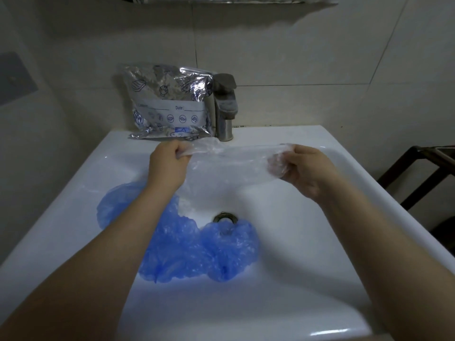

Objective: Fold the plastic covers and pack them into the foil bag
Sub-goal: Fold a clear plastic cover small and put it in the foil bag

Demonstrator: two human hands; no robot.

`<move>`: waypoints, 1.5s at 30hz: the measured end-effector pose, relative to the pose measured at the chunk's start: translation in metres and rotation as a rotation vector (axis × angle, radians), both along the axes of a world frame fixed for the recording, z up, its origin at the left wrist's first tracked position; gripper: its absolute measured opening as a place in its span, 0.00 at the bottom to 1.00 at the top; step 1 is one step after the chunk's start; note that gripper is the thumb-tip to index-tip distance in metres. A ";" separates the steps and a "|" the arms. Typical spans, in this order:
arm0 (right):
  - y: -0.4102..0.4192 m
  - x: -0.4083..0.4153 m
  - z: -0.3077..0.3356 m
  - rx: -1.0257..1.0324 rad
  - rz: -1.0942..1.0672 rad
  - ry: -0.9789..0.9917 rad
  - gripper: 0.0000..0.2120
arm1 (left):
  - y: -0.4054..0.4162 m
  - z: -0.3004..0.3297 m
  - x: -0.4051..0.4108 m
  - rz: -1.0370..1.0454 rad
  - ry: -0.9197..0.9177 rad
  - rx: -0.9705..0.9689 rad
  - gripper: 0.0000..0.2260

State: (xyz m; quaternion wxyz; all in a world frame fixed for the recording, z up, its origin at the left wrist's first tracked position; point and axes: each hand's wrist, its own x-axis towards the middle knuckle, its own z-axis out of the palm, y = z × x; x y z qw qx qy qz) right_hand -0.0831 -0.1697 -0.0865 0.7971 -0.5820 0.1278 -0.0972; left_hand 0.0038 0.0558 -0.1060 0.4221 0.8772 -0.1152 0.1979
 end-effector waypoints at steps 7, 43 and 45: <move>-0.012 0.001 -0.003 0.227 0.316 0.105 0.08 | 0.008 0.011 0.007 -0.099 0.563 -0.756 0.10; -0.017 0.002 -0.007 0.540 0.075 0.115 0.10 | -0.004 0.016 -0.014 -0.637 0.683 -0.959 0.20; -0.021 0.004 -0.005 0.733 0.023 -0.024 0.10 | -0.003 0.014 -0.012 -0.635 0.713 -0.942 0.20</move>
